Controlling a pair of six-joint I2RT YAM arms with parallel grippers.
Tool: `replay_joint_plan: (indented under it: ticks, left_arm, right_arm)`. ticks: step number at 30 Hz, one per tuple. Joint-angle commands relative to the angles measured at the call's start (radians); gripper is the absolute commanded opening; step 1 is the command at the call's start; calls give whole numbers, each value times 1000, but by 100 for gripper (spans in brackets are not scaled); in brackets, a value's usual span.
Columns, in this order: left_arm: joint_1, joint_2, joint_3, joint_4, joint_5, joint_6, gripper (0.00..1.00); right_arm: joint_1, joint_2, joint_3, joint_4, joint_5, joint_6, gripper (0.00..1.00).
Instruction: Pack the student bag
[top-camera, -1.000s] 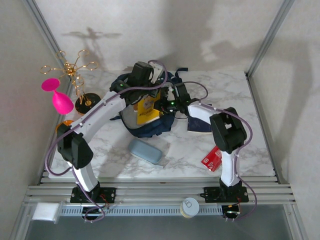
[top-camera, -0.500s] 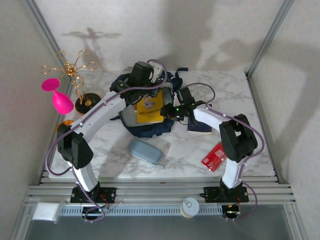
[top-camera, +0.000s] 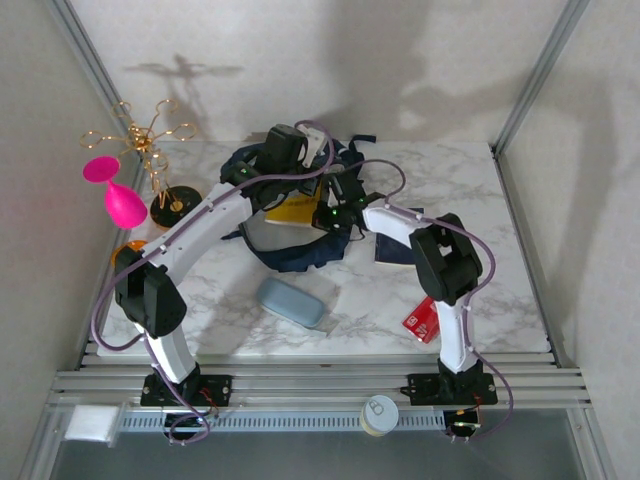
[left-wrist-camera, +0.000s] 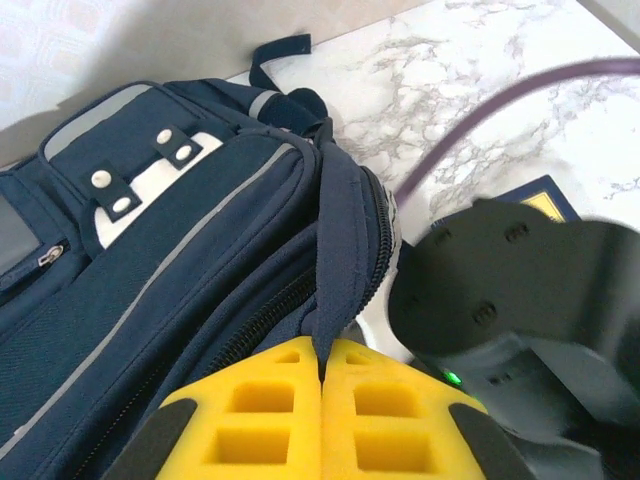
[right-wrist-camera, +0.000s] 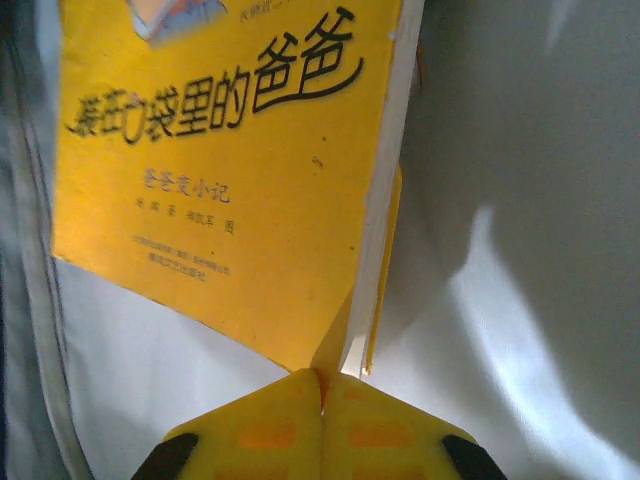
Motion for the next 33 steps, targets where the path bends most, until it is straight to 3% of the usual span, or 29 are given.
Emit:
replay_joint_plan:
  ticks: [1, 9, 13, 16, 20, 25, 29, 31, 33]
  left_arm:
    - [-12, -91, -10, 150, -8, -41, 0]
    - [-9, -121, -45, 197, -9, -45, 0]
    - [-9, -119, -46, 212, 3, -57, 0]
    - [-9, -120, -44, 212, -8, -63, 0]
    - [-11, -122, -34, 188, 26, -70, 0]
    - [-11, -164, -72, 202, 2, -65, 0]
    - [-11, -174, -84, 193, -7, -62, 0]
    - [-10, -177, -104, 187, -15, -54, 0]
    - [-10, -187, -144, 203, -18, -57, 0]
  right_arm:
    - [-31, 59, 97, 89, 118, 33, 5]
    - [-14, -123, -111, 84, 188, -63, 15]
    - [51, -180, -201, 110, 207, -65, 19]
    - [56, -146, -223, 167, 160, -9, 17]
    - [52, -65, -173, 185, 199, 17, 12]
    - [36, 0, -97, 265, 385, -4, 11]
    - [55, -18, -139, 347, 368, -31, 13]
    - [77, -82, -209, 373, 368, -68, 14]
    - [81, -171, -322, 437, 292, -90, 18]
